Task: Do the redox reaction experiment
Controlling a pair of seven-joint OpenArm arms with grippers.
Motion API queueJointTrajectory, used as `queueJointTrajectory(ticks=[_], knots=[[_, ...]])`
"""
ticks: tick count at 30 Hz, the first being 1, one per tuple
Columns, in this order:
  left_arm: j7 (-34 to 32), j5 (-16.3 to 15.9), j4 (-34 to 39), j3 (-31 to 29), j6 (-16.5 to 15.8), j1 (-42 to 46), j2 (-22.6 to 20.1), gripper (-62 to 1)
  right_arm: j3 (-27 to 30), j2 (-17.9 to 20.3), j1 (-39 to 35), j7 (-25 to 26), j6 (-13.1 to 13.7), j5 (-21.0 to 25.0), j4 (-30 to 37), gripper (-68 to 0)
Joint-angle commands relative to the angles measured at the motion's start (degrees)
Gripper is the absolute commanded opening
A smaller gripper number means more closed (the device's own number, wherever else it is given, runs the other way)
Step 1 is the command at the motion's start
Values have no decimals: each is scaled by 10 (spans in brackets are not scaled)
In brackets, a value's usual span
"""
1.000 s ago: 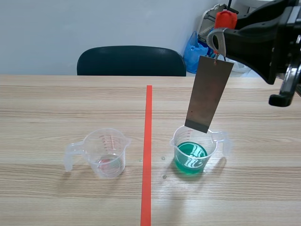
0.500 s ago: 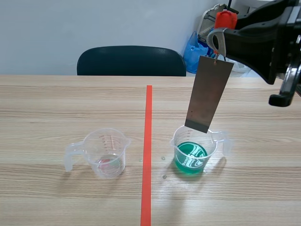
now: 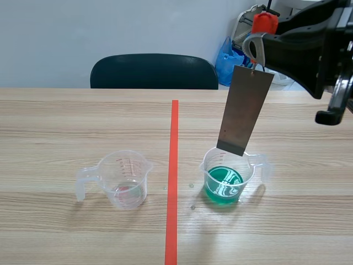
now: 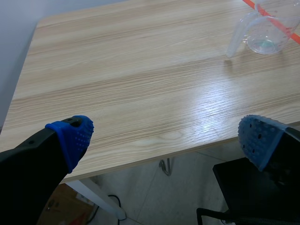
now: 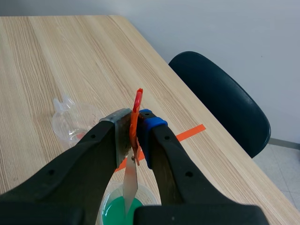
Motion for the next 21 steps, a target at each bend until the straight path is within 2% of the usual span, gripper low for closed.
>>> queueJointTrajectory(ticks=[1, 21], knots=[[-11, -5, 2, 4, -1, 2, 4, 14, 8, 3, 7, 8, -3, 8, 10, -669], [-11, -10, 2, 4, -1, 2, 4, 14, 8, 3, 7, 8, -3, 8, 10, -669]])
